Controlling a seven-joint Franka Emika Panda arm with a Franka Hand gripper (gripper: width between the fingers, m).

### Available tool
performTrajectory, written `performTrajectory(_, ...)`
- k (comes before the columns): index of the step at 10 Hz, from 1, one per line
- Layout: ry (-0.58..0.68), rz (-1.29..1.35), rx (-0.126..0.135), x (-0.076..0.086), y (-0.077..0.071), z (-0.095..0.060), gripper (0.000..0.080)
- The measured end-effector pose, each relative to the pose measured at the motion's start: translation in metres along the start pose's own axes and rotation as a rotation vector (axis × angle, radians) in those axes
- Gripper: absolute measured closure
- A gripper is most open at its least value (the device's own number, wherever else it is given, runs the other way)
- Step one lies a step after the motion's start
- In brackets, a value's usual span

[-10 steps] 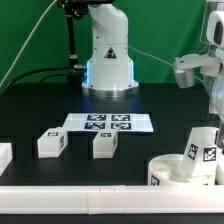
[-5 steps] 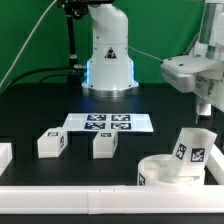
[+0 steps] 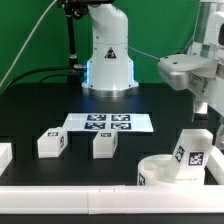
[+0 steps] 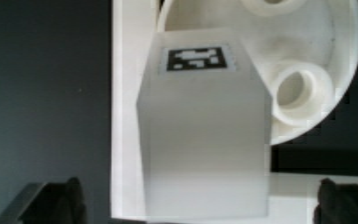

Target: Assemble stool

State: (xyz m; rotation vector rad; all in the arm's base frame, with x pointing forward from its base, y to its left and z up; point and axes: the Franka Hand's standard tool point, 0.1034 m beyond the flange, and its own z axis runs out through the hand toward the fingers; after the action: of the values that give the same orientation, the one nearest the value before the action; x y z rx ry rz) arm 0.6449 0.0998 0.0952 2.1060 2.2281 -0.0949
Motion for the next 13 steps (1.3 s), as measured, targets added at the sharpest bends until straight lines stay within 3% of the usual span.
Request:
performTrajectory(3, -0.001, 0.034, 0.014, -0.019, -0.002, 0.012, 0.0151)
performTrajectory(5, -0.001, 0.041, 0.017, -0.018, -0.003, 0.015, 0.0151)
performTrajectory(7, -0.001, 0.042, 0.018, -0.019, -0.003, 0.016, 0.0429)
performTrajectory(8, -0.001, 0.043, 0.018, -0.019, -0.003, 0.016, 0.0463)
performTrajectory(12, -0.001, 0.088, 0.019, -0.02, -0.003, 0.017, 0.0463)
performTrajectory(13, 0.0, 0.219, 0.019, -0.019, 0.0, 0.018, 0.0463)
